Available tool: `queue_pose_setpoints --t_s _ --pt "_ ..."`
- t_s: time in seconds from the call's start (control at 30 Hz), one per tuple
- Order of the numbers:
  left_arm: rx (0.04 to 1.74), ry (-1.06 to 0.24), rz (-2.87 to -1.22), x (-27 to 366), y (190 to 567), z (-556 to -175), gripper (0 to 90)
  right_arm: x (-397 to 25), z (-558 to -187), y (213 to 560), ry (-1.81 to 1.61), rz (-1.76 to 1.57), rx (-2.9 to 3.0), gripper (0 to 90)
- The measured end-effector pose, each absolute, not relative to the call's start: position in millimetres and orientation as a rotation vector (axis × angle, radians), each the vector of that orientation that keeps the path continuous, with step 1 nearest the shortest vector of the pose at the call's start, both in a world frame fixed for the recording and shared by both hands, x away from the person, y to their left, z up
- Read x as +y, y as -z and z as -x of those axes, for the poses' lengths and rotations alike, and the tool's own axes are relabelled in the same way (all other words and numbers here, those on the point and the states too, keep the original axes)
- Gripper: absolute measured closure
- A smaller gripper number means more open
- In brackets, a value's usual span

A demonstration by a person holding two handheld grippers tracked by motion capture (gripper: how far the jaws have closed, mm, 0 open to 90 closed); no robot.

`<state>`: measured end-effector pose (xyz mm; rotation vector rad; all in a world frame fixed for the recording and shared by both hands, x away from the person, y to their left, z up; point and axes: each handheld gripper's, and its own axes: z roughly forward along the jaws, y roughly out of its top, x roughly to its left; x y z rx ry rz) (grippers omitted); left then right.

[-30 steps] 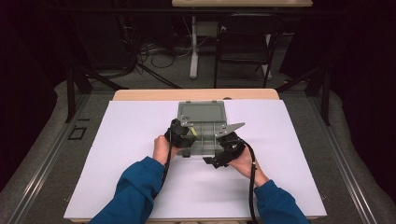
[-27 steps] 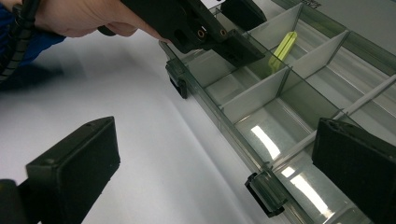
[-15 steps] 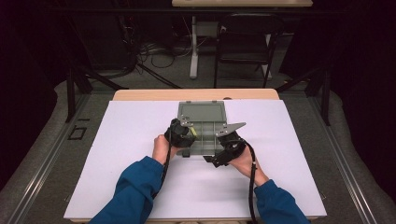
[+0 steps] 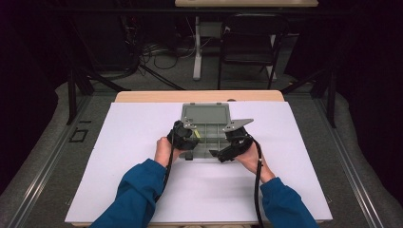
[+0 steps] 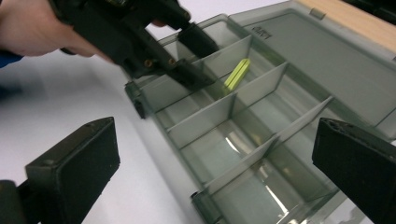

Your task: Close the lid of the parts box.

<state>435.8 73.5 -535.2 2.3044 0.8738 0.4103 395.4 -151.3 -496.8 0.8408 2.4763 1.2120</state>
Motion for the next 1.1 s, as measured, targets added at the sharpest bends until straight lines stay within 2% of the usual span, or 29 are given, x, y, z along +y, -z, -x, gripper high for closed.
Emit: queue_pose_setpoints --t_s 0.63,0.77,1.0,1.07,1.1 --pt "0.875 -0.407 -2.292 74.6 535.9 -435.9 55.7 -159.4 -445.1 491.6 -1.168 -0.905 2.429 0.0" --pt "0.875 -0.407 -2.292 74.5 535.9 -435.8 55.7 -159.0 -453.5 493.8 -1.160 -0.916 2.418 4.2" --pt "0.874 -0.407 -2.293 74.5 535.9 -435.9 55.7 -163.0 -469.1 491.9 -1.138 -0.942 2.400 24.3" --pt "0.873 -0.408 -2.294 74.5 535.9 -435.9 55.7 -165.2 -473.7 492.5 -1.146 -0.963 2.380 36.2" --pt "0.873 -0.408 -2.294 74.5 535.9 -435.9 55.7 -166.4 -476.1 492.8 -1.152 -0.969 2.378 38.2"
